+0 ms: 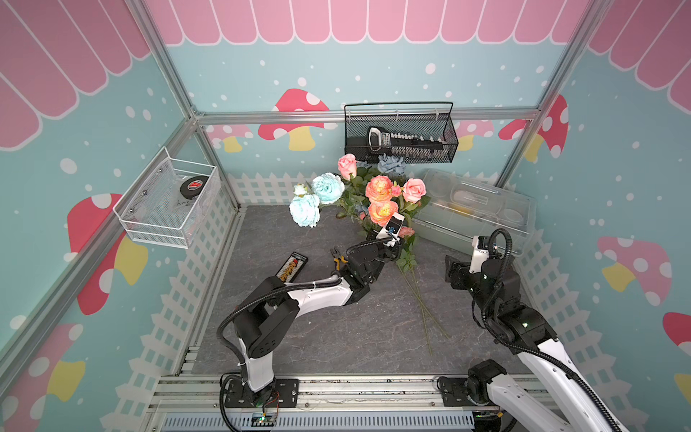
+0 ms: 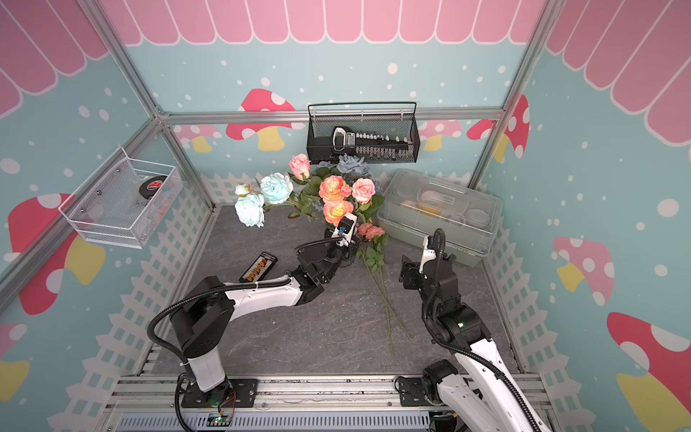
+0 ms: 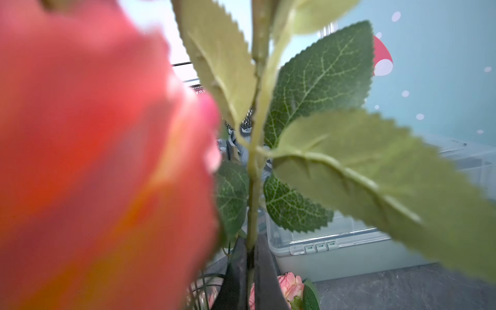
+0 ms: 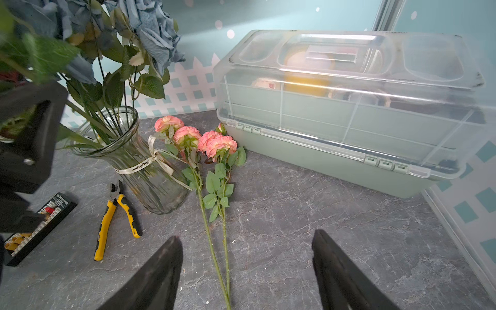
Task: Pick out pink flowers from the vase
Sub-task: Pick up the flower from the vase, then place the flower at the center of the board.
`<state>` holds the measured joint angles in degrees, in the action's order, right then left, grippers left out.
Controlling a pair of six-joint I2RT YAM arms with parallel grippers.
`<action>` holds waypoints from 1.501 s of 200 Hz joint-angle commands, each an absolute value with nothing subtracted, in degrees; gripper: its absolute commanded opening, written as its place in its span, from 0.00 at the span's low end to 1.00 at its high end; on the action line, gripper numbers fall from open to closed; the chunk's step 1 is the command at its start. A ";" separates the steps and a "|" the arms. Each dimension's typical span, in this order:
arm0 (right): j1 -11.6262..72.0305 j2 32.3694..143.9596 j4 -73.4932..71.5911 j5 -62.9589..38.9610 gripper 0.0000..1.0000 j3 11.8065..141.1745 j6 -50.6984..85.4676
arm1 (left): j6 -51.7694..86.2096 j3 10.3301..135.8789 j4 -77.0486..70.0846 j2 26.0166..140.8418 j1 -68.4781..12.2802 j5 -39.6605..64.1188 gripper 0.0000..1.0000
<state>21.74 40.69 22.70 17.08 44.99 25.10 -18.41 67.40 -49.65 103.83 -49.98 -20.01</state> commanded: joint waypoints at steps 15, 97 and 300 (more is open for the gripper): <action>21.62 41.11 22.05 16.81 0.75 43.92 25.06 | -18.81 71.54 -42.57 95.82 -50.42 -13.19 0.00; 21.59 43.26 16.87 8.16 0.77 44.39 23.77 | -15.74 76.64 -27.35 81.68 -50.44 -4.48 0.00; 21.55 46.65 -8.47 -44.54 0.94 52.98 33.41 | 26.11 85.47 5.48 73.16 -34.34 32.42 0.00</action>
<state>21.74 44.36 -3.33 -37.78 51.53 30.37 16.60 85.80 8.23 70.89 -36.38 20.51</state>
